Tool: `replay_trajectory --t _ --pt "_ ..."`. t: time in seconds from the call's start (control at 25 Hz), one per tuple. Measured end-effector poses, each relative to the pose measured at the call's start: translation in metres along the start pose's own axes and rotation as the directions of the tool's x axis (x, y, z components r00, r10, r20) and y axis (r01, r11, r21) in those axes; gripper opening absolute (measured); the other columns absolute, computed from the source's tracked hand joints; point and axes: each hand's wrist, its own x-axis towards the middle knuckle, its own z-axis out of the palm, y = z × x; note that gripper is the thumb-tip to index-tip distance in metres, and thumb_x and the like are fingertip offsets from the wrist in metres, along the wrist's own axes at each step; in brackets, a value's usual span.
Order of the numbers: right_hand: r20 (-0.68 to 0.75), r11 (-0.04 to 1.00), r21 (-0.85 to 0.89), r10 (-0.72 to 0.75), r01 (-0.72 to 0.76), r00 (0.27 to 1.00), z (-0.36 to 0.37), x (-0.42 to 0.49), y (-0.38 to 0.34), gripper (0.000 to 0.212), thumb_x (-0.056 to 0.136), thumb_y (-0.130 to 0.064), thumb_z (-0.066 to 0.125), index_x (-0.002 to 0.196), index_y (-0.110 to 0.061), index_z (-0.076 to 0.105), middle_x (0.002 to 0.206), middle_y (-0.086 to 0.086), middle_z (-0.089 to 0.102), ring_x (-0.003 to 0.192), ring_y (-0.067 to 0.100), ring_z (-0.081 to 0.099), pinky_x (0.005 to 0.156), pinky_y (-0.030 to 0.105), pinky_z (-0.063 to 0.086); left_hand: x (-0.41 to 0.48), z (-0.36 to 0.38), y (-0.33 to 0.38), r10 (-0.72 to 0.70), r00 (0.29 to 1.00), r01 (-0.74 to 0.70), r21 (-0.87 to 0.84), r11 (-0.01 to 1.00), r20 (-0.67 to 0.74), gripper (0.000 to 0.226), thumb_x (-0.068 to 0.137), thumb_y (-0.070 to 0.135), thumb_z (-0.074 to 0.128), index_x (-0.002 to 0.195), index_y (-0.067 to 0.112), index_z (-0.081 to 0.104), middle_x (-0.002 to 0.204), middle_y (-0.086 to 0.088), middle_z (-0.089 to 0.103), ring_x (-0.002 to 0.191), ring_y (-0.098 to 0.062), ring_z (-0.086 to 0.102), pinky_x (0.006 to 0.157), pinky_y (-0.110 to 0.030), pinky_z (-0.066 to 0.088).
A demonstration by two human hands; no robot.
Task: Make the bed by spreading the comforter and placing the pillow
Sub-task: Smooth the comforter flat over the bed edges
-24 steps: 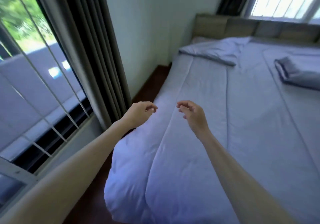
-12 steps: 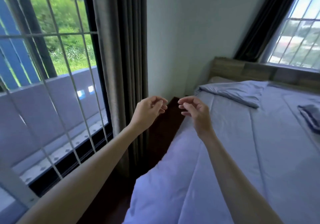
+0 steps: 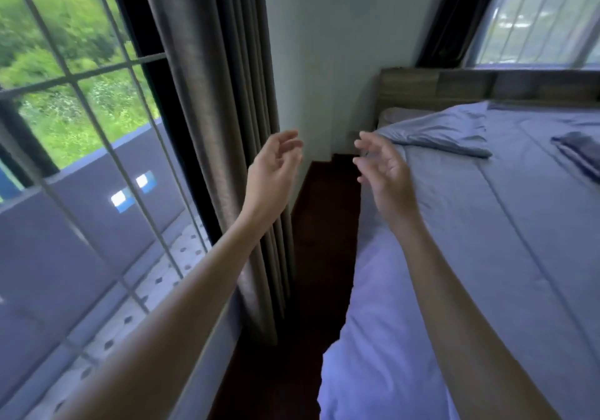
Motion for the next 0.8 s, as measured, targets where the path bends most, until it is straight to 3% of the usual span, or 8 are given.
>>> replay_trajectory --t 0.12,0.32,0.48,0.64,0.8 --pt "-0.097 0.996 0.003 0.094 -0.094 0.991 -0.005 0.023 0.042 0.045 0.095 -0.016 0.054 0.136 -0.034 0.046 0.129 -0.019 0.054 0.110 -0.006 0.058 0.087 0.027 0.051 0.032 0.018 -0.040 -0.091 0.991 0.097 -0.059 0.993 0.102 0.034 0.098 0.020 0.046 0.132 0.024 0.051 0.128 0.006 0.060 0.115 -0.010 0.059 0.092 -0.028 0.051" --pt "-0.283 0.985 -0.003 0.164 -0.172 0.945 -0.039 0.090 0.124 0.045 0.097 -0.014 0.049 0.141 -0.024 0.043 0.143 -0.007 0.049 0.129 0.009 0.049 0.104 0.039 0.046 0.135 0.073 -0.106 -0.181 0.941 0.232 -0.157 0.960 0.285 0.038 0.102 0.023 0.038 0.139 0.020 0.043 0.136 0.001 0.053 0.120 -0.015 0.055 0.094 -0.027 0.046" --pt "-0.457 0.972 0.075 0.233 -0.223 0.858 -0.080 0.168 0.174 0.044 0.095 -0.019 0.052 0.137 -0.032 0.049 0.131 -0.015 0.056 0.123 0.011 0.054 0.092 0.037 0.053 0.236 0.147 -0.138 -0.271 0.849 0.375 -0.155 0.914 0.454 0.036 0.102 0.024 0.036 0.135 0.015 0.047 0.131 -0.003 0.057 0.113 -0.019 0.059 0.097 -0.036 0.046" --pt "-0.521 0.974 0.097 0.226 -0.206 0.823 -0.111 0.237 0.175 0.036 0.096 -0.022 0.048 0.129 -0.038 0.051 0.121 -0.018 0.059 0.115 0.012 0.059 0.087 0.037 0.053 0.319 0.213 -0.148 -0.210 0.795 0.404 -0.240 0.883 0.569 0.030 0.102 0.028 0.035 0.122 0.019 0.055 0.114 0.000 0.065 0.097 -0.015 0.064 0.091 -0.036 0.048" --pt "-0.581 0.978 0.038 0.189 -0.205 0.792 -0.139 0.300 0.179 0.033 0.099 -0.024 0.044 0.130 -0.033 0.051 0.126 -0.012 0.060 0.113 0.012 0.060 0.086 0.037 0.053 0.392 0.264 -0.171 -0.175 0.746 0.453 -0.297 0.841 0.642 0.027 0.102 0.029 0.034 0.107 0.023 0.060 0.106 0.002 0.068 0.092 -0.015 0.065 0.085 -0.034 0.050"
